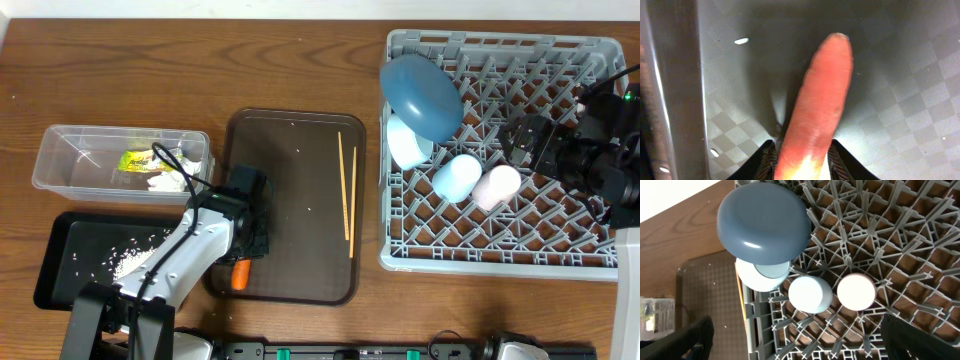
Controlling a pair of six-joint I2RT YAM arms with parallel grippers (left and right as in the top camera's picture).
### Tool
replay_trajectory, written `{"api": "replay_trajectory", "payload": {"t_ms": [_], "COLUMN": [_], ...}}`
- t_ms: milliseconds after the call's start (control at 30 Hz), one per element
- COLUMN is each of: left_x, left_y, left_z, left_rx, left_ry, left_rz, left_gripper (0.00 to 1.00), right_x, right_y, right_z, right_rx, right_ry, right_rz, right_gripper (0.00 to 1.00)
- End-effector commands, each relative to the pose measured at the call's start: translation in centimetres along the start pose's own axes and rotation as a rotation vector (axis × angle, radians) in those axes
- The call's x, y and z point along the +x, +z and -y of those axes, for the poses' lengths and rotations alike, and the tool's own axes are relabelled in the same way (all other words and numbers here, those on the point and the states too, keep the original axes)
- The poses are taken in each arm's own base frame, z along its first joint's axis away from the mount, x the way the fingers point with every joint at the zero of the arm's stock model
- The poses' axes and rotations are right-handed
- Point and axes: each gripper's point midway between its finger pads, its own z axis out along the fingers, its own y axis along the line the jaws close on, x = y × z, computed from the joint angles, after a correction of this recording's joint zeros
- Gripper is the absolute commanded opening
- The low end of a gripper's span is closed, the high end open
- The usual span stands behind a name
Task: Sort waste into correct bins and load items into the dishwasher rack
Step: 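Grasp the orange carrot on the brown tray with the left gripper, then place the carrot onto the black tray with the food scraps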
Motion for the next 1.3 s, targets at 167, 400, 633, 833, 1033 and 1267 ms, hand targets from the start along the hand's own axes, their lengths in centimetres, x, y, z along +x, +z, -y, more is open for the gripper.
{"api": "replay_trajectory", "payload": {"t_ms": [167, 400, 633, 833, 1033, 1267], "left_x": [1.4, 1.2, -0.9, -2.2, -1.3, -0.7], "left_y": [1.5, -0.2, -5.3, -8.4, -9.3, -8.5], "left_z": [0.0, 0.0, -0.5, -4.2, -10.2, -16.1], "left_rx": [0.012, 0.001, -0.022, -0.047, -0.105, -0.135], "left_ry": [0.093, 0.093, -0.006, -0.278, -0.578, -0.893], "left_rz": [-0.063, -0.09, -0.005, 0.123, 0.13, 0.152], "left_gripper": [0.21, 0.19, 0.12, 0.06, 0.06, 0.06], "right_x": [-0.2, -0.2, -0.1, -0.2, -0.2, -0.2], "right_y": [-0.3, -0.3, -0.3, -0.3, -0.3, -0.3], "right_z": [-0.1, -0.1, -0.1, -0.1, -0.1, -0.1], "right_rx": [-0.006, -0.006, -0.006, -0.005, -0.005, -0.005], "right_ry": [0.002, 0.002, 0.003, 0.003, 0.003, 0.003], "right_rz": [0.006, 0.005, 0.005, 0.005, 0.005, 0.005], "right_gripper": [0.99, 0.99, 0.99, 0.99, 0.99, 0.99]}}
